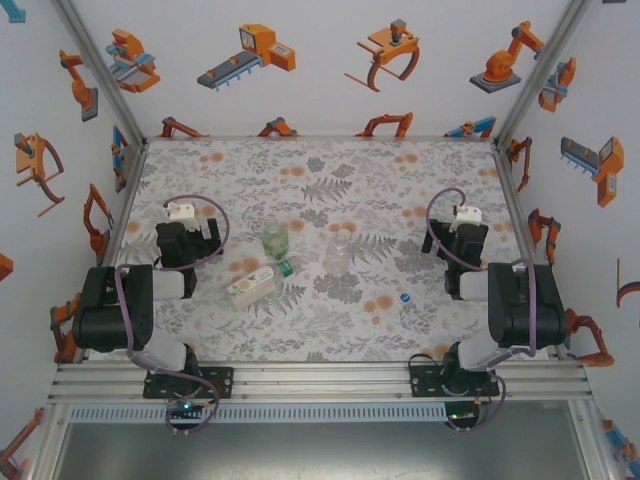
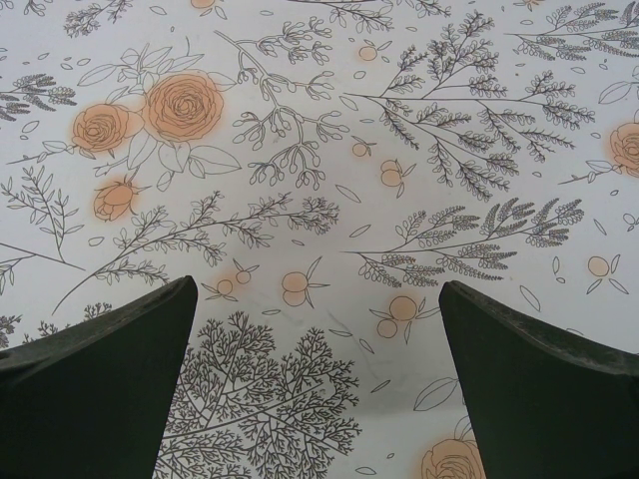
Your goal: Screw on the bottle caps
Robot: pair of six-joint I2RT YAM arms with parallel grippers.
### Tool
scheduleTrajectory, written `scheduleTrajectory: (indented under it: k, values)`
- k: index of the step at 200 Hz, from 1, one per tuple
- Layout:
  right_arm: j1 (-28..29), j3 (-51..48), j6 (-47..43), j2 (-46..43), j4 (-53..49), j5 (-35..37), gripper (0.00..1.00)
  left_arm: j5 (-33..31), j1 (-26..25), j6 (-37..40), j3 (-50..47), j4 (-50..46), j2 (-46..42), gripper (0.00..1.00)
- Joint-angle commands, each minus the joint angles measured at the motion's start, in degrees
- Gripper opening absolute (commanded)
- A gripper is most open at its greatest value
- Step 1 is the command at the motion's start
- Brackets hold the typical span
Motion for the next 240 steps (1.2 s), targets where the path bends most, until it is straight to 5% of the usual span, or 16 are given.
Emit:
scheduleTrajectory:
  k: [1, 38, 71, 115, 199, 240]
  values:
    - [0.1, 1.3, -0.5, -0.5, 0.4, -0.2, 0.99, 1.0, 0.6, -0.9, 1.3, -0.1, 0.0, 0.97]
    - [0.0, 1.2, -0.5, -0.5, 0.4, -0.3, 0.99, 0.8, 0.5, -0.9, 1.2, 0.1, -0.2, 0.97]
    - [0.1, 0.3, -1.8, -3.9, -0.3, -3.2, 0.95, -4.1, -0.4, -1.4, 5.1, -11.7, -6.2, 0.97]
    - [0.2, 2.4, -2.6, -16.6, -14.2, -6.9, 0.92, -5.2, -0.9, -3.8, 9.9, -28.8, -17.2, 0.97]
    - [7.4, 6.5, -0.9, -34.0, -36.0, -24.8, 0.92, 14.2, -0.8, -6.7, 27.8, -63.9, -26.5, 0.97]
    - [16.3, 4.4, -3.7, -39.1, -37.7, -31.5, 0.9, 17.8, -0.9, -4.9, 27.1, -66.1, -27.5, 0.97]
